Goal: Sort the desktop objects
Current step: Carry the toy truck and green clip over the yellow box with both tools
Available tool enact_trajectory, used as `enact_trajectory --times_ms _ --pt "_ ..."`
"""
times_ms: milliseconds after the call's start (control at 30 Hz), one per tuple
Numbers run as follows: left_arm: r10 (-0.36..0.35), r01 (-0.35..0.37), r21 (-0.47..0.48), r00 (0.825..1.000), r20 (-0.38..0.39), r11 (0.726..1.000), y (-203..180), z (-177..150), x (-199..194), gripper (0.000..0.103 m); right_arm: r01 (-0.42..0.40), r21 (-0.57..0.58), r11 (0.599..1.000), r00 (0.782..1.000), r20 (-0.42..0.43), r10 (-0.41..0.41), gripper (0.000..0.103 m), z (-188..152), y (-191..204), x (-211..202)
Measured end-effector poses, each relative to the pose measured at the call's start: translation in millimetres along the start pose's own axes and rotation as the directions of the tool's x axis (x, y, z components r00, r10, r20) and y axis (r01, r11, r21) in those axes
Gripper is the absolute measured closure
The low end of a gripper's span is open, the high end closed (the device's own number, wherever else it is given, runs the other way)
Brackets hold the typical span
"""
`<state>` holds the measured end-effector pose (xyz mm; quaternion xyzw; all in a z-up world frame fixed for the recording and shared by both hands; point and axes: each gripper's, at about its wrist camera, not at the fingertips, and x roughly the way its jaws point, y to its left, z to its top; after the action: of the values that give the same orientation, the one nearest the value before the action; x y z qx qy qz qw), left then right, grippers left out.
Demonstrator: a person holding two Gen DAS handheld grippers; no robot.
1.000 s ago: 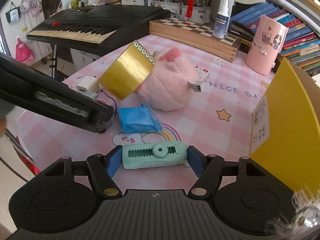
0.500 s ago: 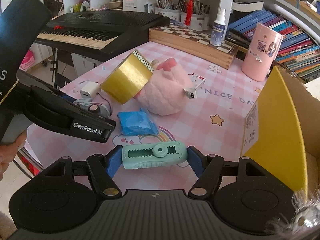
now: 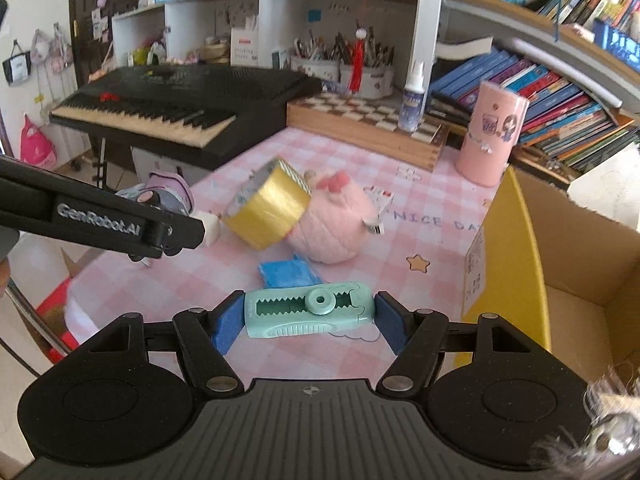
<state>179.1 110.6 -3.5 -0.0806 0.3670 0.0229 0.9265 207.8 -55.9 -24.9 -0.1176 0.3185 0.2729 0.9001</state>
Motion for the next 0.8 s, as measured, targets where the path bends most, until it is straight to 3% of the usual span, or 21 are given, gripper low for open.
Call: enact_trajectory --times_ms 300,800 --pt "-0.088 0.087 0.020 0.995 0.042 0.996 4 -18 -48 0.042 0.043 0.092 0.995 0.997 0.056 -0.048 0.036 -5 17 -59" --pt "-0.190 0.189 0.058 0.982 0.012 0.980 6 -78 -108 0.042 0.131 0.225 0.966 0.990 0.015 -0.138 0.036 -56 63 -127"
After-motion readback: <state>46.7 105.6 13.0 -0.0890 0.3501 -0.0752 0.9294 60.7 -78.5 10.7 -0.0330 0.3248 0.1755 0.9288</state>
